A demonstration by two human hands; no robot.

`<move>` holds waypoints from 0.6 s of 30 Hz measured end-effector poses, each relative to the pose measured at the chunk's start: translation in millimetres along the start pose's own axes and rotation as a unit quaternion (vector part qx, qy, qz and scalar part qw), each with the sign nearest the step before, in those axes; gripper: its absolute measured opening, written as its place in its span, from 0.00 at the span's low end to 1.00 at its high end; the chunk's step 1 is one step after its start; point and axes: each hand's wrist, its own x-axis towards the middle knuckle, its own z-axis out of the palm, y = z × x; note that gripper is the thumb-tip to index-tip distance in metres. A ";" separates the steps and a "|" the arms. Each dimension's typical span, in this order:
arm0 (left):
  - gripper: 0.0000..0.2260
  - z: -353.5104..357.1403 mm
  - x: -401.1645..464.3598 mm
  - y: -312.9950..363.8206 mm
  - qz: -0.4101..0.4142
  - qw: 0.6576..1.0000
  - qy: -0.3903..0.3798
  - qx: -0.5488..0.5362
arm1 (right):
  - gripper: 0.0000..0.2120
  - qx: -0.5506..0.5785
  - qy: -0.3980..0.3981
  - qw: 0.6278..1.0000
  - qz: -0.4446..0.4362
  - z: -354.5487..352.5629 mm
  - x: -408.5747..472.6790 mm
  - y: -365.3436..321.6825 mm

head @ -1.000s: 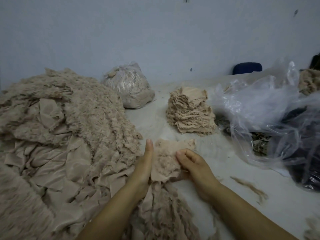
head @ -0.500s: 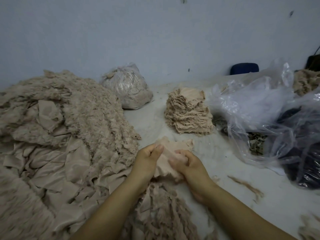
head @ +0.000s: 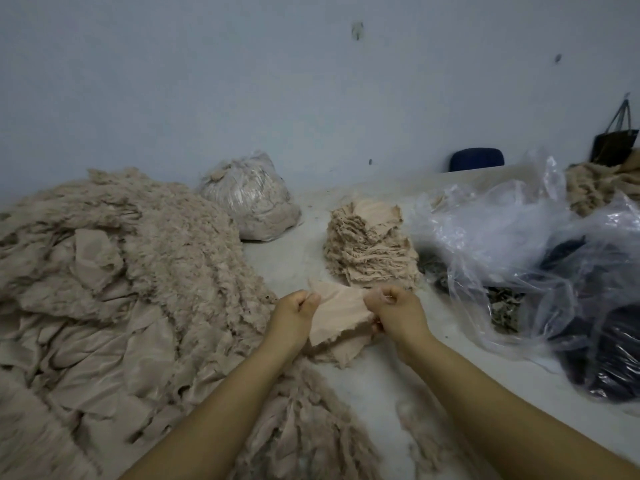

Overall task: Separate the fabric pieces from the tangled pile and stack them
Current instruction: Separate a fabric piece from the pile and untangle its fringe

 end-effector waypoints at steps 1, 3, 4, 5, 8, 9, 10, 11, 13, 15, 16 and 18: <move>0.17 2.4 4.1 -3.2 -0.017 1.000 -0.009 0.010 | 0.02 -0.067 0.023 0.997 -0.018 -1.6 6.3 1.6; 0.09 2.7 5.6 -6.5 -0.095 0.994 -0.048 -0.004 | 0.06 -0.196 0.072 0.976 -0.058 -7.0 10.6 9.0; 0.11 -0.9 4.4 -6.8 -0.145 0.987 -0.067 -0.023 | 0.08 -0.216 0.090 0.969 -0.077 -9.1 8.2 13.8; 0.17 -7.1 4.1 -7.9 -0.175 0.981 -0.077 -0.037 | 0.10 -0.211 0.100 0.967 -0.100 -10.1 4.2 19.9; 0.19 -33.5 0.7 -5.9 -0.146 0.986 -0.073 -0.031 | 0.16 -0.212 0.076 0.967 -0.117 -7.7 -4.5 35.6; 0.16 -40.6 -3.6 -4.6 -0.123 0.988 -0.095 -0.023 | 0.18 -0.233 0.063 0.965 -0.101 -6.9 -3.8 39.8; 0.13 -44.2 -9.8 -1.6 -0.105 0.986 -0.129 -0.014 | 0.20 -0.246 0.058 0.964 -0.078 -6.8 -2.8 42.0; 0.10 -44.1 -16.3 2.1 -0.094 0.982 -0.163 -0.002 | 0.22 -0.248 0.062 0.965 -0.055 -7.3 -0.2 42.6; 0.08 -34.1 -20.4 6.2 -0.100 0.979 -0.177 0.008 | 0.24 -0.238 0.061 0.969 -0.008 -7.7 8.1 39.2; 0.07 -17.9 -16.5 9.3 -0.142 0.981 -0.132 -0.017 | 0.20 -0.221 0.053 0.973 0.035 -7.6 15.9 35.2; 0.05 -9.9 -10.9 7.4 -0.172 0.979 -0.109 -0.029 | 0.15 -0.197 0.056 0.978 0.045 -7.8 18.1 34.2; 0.09 3.4 -1.1 3.4 -0.213 0.973 -0.084 -0.019 | 0.04 -0.160 0.073 0.984 0.024 -10.6 18.3 37.0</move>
